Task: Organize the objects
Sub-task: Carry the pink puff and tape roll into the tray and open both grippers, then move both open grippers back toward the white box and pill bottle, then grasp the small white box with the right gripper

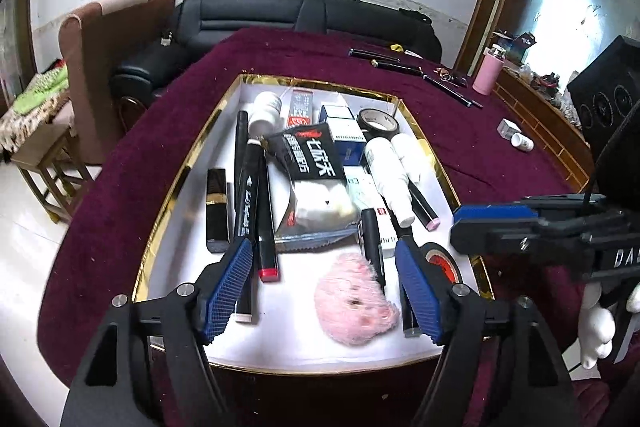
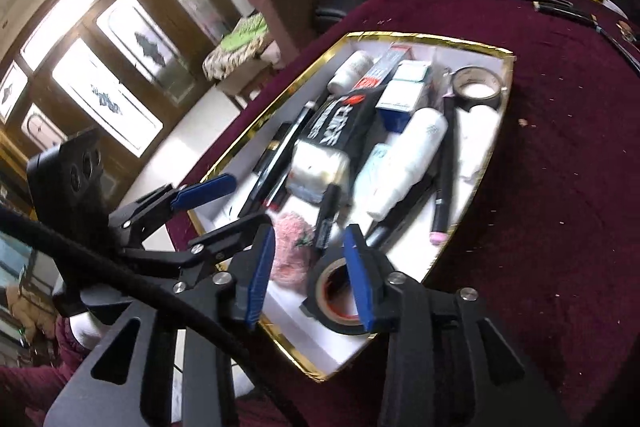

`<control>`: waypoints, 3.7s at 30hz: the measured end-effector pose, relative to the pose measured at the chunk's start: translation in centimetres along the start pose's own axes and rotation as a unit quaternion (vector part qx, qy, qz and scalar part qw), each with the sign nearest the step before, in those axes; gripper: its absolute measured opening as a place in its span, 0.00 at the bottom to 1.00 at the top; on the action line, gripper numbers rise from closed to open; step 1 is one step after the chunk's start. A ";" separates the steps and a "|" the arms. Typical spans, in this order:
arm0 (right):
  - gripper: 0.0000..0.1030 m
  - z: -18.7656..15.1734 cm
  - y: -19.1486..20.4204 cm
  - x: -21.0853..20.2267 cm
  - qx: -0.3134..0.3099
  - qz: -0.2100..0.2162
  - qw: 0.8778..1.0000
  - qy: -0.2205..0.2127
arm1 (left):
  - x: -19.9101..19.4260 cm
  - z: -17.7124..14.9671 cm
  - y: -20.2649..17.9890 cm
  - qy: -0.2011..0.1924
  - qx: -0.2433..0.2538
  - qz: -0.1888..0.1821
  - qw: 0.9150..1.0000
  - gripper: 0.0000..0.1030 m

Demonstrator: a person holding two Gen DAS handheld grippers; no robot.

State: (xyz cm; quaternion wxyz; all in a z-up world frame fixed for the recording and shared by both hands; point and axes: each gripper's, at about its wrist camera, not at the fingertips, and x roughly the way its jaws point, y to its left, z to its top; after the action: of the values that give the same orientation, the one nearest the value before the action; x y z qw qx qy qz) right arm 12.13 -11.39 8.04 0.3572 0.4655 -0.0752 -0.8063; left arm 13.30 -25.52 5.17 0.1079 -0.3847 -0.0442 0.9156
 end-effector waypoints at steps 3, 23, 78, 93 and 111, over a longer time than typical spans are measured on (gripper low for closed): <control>0.34 0.0 -1.3 -0.8 0.022 0.006 1.000 -0.009 | -0.4 0.3 -1.0 -0.008 0.019 0.010 1.000 0.72; 0.42 -1.9 -9.4 -10.5 0.116 -0.067 0.985 -0.107 | 0.6 4.8 -14.5 -0.022 0.155 0.046 0.987 0.73; 0.48 9.6 -39.4 -16.1 0.280 -0.270 0.920 -0.053 | 16.7 4.3 -24.5 0.101 0.154 -0.014 0.983 0.98; 0.48 8.1 -31.5 -12.8 0.198 -0.301 0.933 -0.020 | 16.6 4.2 -24.5 0.098 0.152 -0.013 0.983 0.98; 0.32 9.3 -32.2 -11.8 0.188 -0.320 0.927 -0.052 | 16.6 4.2 -24.5 0.098 0.150 -0.011 0.984 0.98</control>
State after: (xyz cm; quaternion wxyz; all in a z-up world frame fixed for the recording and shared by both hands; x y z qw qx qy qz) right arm -7.93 17.86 6.79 -0.0178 0.4811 -0.0905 -0.8718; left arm 3.00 2.14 0.55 0.1785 -0.4518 0.1003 0.8683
